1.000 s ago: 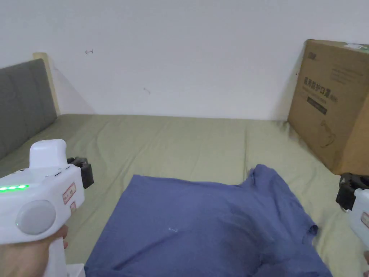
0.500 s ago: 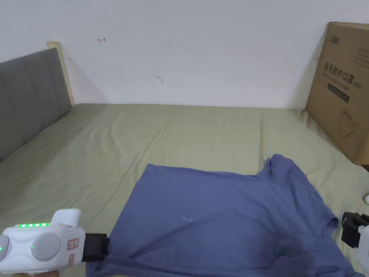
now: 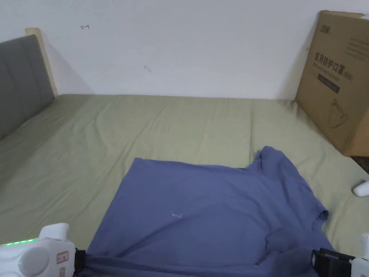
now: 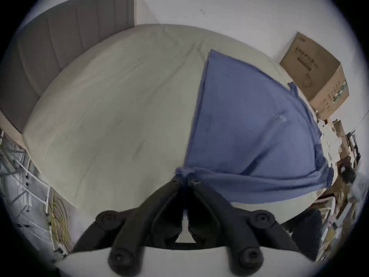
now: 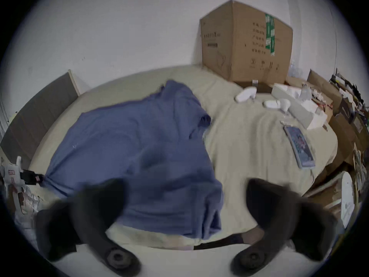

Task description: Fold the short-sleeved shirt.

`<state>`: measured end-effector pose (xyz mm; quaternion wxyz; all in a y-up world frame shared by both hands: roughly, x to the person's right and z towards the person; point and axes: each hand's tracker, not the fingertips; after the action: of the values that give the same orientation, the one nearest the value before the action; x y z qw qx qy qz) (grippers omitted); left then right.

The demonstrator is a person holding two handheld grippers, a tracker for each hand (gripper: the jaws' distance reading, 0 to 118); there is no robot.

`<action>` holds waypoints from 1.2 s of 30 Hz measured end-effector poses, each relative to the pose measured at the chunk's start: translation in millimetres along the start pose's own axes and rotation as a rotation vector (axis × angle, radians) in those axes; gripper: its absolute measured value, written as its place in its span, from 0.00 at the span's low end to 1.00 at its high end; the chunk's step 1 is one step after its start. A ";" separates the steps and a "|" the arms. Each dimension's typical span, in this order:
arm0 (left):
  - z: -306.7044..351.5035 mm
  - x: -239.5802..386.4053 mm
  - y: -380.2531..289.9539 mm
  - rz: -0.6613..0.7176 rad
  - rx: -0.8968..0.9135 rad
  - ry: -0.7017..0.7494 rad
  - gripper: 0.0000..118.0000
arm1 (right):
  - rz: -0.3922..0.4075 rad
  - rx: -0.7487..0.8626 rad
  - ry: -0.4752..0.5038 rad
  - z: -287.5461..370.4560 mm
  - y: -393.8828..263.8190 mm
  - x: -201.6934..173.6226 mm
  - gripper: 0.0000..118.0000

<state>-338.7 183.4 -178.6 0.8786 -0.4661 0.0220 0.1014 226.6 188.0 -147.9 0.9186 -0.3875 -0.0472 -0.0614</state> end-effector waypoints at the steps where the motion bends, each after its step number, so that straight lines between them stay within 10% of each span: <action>1: 3.0 4.0 1.6 -0.028 0.015 0.019 0.02 | -0.002 0.047 -0.019 3.1 -3.6 5.0 0.98; 7: 11.4 9.5 6.7 -0.075 0.048 0.019 0.02 | -0.043 -0.142 -0.021 -15.8 -18.5 22.7 0.92; 11: 9.3 2.1 6.1 -0.030 0.039 0.005 0.02 | -0.047 -0.163 -0.017 -20.1 -29.8 25.9 0.24; 13: 10.5 0.3 7.3 -0.016 0.040 0.004 0.02 | -0.053 -0.096 0.007 -11.3 -28.6 24.7 0.08; 24: 7.0 30.9 112.1 0.040 0.196 -0.020 0.02 | -0.097 0.095 0.065 -11.4 87.9 28.9 0.07; 36: -119.7 55.3 182.5 0.047 0.075 0.063 0.02 | -0.138 -0.074 0.004 -148.3 141.6 16.6 0.07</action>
<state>-314.2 193.0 -402.2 0.8917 -0.4352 0.0646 0.1064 269.9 178.3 -348.7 0.8974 -0.4166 -0.0699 -0.1271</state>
